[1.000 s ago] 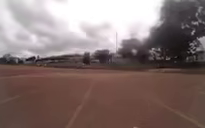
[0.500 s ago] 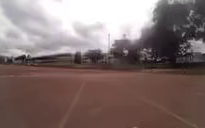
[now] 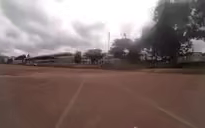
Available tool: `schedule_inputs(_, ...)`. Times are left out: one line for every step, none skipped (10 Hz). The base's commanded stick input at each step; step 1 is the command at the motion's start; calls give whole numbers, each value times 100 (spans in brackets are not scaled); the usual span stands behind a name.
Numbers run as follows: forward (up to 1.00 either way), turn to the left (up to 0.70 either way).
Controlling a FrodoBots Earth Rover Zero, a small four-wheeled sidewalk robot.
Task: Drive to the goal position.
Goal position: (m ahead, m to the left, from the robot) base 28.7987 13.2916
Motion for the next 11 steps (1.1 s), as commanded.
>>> schedule_inputs(70, 0)
schedule_inputs(70, 0)
schedule_inputs(70, 0)
schedule_inputs(70, 0)
schedule_inputs(70, 0)
schedule_inputs(70, 0)
schedule_inputs(70, 0)
schedule_inputs(70, 0)
schedule_inputs(70, 0)
schedule_inputs(70, 0)
schedule_inputs(70, 0)
